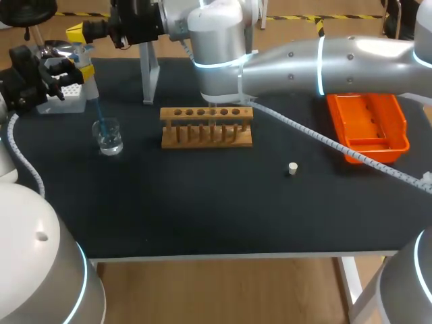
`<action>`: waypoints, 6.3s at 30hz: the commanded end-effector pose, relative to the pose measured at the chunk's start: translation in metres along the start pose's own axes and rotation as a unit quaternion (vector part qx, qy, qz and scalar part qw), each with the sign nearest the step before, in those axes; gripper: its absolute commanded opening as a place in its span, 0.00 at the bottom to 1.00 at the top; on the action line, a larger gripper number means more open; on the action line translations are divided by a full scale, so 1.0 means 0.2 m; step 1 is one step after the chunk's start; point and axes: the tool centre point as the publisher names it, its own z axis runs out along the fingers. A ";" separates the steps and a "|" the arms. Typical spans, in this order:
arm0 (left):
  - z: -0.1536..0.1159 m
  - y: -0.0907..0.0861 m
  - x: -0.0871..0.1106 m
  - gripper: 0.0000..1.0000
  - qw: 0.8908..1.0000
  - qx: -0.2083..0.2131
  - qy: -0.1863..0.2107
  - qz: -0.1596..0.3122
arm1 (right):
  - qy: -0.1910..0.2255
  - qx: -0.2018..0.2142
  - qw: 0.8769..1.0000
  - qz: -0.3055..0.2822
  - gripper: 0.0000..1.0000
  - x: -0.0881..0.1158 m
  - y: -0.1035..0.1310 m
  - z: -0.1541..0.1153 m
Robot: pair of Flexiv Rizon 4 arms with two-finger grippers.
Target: Invert the test tube, pick up the pipette, mount the tip to pipette, aspirate from beaker and dispense into the tube, eject the tip, return the pipette, and cap with the stopper.
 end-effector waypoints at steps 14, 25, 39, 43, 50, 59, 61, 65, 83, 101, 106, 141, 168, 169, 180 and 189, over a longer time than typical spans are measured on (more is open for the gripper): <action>0.00 0.00 0.00 0.00 1.000 0.001 -0.001 0.001 | 0.003 0.000 1.000 0.007 0.00 0.00 -0.07 0.01; 0.00 0.00 0.00 0.00 1.000 0.001 -0.001 0.001 | 0.003 0.003 1.000 0.015 0.00 0.02 -0.13 0.00; 0.00 0.00 0.00 0.00 1.000 0.001 -0.001 0.001 | 0.003 -0.001 1.000 0.022 0.00 0.03 -0.11 -0.01; 0.00 0.00 0.00 0.00 1.000 0.001 -0.001 0.001 | 0.004 -0.003 1.000 0.010 0.00 0.04 -0.04 -0.04; 0.00 0.00 0.00 0.00 1.000 0.001 -0.001 0.001 | -0.003 -0.014 1.000 -0.008 1.00 0.09 0.07 -0.12; 0.00 0.00 0.00 0.00 1.000 0.001 -0.001 0.001 | -0.022 -0.016 0.999 -0.032 1.00 0.19 0.13 -0.34; 0.00 0.00 0.00 0.00 1.000 0.001 -0.001 0.001 | -0.025 -0.016 0.999 -0.036 1.00 0.21 0.13 -0.39; 0.00 0.00 0.00 0.00 1.000 0.001 -0.001 0.001 | -0.039 -0.006 0.998 -0.043 1.00 0.26 0.11 -0.54; 0.00 0.00 0.00 0.00 1.000 0.001 -0.001 0.001 | -0.087 0.047 0.994 -0.043 1.00 0.39 -0.13 -1.17; 0.00 0.00 0.00 0.00 1.000 0.001 -0.001 0.001 | -0.119 0.071 0.989 -0.043 1.00 0.30 -0.40 -1.48; 0.00 0.00 0.00 0.00 1.000 0.001 -0.001 0.001 | -0.123 0.079 0.988 -0.046 1.00 0.27 -0.48 -1.51; 0.00 0.00 0.00 0.00 1.000 0.001 -0.001 0.001 | -0.133 0.122 0.982 -0.052 1.00 0.14 -0.80 -1.52; 0.00 0.00 0.00 0.00 1.000 0.001 -0.001 0.001 | -0.094 0.210 0.972 -0.053 1.00 -0.03 -0.99 -1.41; 0.00 0.00 0.00 0.00 1.000 0.001 -0.001 0.001 | -0.091 0.210 0.972 -0.053 1.00 -0.03 -0.99 -1.40; 0.00 0.00 0.00 0.00 1.000 0.001 -0.001 0.001 | -0.088 0.230 0.967 -0.060 1.00 -0.07 -1.03 -1.38; 0.00 0.00 0.00 0.00 1.000 0.001 -0.001 0.001 | -0.105 0.236 0.964 -0.065 1.00 -0.09 -1.05 -1.36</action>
